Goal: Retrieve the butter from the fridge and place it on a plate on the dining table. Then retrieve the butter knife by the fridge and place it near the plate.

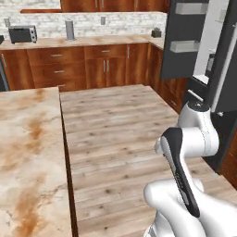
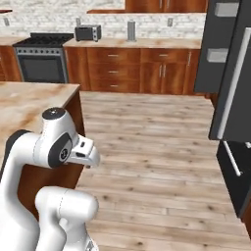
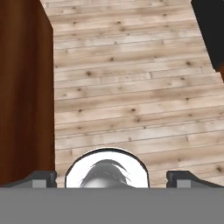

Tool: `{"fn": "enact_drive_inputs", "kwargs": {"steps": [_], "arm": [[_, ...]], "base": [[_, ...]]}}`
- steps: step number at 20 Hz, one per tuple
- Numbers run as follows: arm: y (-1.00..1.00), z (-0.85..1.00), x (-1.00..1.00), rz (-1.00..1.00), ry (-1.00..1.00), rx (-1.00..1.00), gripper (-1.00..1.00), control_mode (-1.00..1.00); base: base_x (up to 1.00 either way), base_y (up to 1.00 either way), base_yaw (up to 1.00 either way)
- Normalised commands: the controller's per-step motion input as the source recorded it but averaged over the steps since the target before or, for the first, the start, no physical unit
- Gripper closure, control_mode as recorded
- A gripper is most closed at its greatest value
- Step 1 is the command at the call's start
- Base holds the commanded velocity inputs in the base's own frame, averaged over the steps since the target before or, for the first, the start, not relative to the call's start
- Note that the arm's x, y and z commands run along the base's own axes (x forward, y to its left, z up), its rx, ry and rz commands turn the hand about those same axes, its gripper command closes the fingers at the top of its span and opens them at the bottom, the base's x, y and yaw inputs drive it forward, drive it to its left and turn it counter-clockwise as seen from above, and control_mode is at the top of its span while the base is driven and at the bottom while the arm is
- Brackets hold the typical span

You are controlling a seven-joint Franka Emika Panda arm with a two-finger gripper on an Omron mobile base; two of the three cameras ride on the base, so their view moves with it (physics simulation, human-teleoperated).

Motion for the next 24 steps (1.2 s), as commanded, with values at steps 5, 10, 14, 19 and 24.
{"fn": "enact_drive_inputs", "kwargs": {"steps": [5, 10, 14, 19, 24], "arm": [[0.00, 0.00, 0.00, 0.00, 0.00, 0.00, -1.00, 1.00], [0.00, 0.00, 0.00, 0.00, 0.00, 0.00, -1.00, 1.00], [0.00, 0.00, 0.00, 0.00, 0.00, 0.00, -1.00, 1.00], [0.00, 0.00, 0.00, 0.00, 0.00, 0.00, -1.00, 1.00], [0.00, 0.00, 0.00, 0.00, 0.00, 0.00, -1.00, 1.00]], "base": [[1.00, -0.02, 0.10], [1.00, 0.00, 0.01], [1.00, 0.00, -0.01], [1.00, -0.15, -0.05], [1.00, -0.07, -0.11]]}}
